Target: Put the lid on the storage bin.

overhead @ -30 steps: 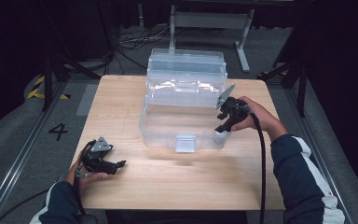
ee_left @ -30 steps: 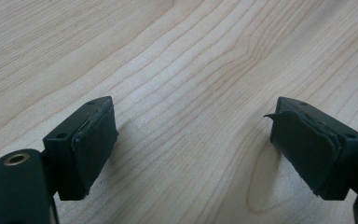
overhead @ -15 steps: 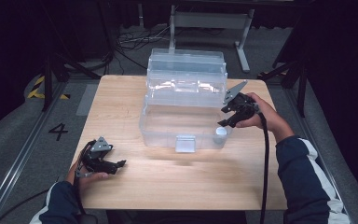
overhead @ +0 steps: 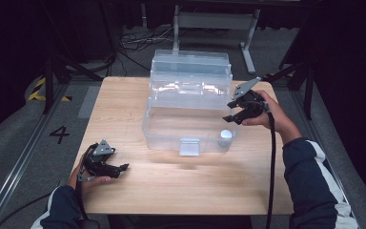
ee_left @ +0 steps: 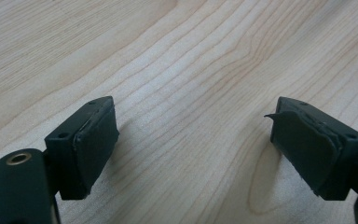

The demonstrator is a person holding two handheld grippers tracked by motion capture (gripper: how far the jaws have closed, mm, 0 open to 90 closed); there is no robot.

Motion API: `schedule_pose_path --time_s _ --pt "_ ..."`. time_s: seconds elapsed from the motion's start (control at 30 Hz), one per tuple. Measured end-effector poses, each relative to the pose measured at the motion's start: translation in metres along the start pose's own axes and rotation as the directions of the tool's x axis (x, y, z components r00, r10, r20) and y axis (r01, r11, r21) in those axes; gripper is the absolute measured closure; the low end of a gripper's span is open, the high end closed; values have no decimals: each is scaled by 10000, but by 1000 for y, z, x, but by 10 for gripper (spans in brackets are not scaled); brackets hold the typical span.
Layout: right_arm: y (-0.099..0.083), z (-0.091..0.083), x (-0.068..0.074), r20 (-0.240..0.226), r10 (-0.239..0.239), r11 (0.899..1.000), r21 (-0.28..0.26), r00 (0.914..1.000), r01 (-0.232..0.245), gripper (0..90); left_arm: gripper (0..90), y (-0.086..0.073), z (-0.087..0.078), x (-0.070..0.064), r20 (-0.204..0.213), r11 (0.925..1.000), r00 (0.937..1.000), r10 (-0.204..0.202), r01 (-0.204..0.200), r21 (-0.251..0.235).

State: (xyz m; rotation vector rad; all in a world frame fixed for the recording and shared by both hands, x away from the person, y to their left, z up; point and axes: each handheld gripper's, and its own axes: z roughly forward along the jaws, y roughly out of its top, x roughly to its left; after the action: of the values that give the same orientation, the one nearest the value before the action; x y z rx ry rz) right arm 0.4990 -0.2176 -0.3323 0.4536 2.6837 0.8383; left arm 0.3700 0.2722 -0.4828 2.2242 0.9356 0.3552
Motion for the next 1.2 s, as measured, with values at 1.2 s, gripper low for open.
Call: schedule_pose_path --time_s 1.2 --pt "15 -32 -13 1114 333 9811 -1933 9932 -112 401 251 92 -29 -35 3 9727 9895 1447 -1422 -1835"
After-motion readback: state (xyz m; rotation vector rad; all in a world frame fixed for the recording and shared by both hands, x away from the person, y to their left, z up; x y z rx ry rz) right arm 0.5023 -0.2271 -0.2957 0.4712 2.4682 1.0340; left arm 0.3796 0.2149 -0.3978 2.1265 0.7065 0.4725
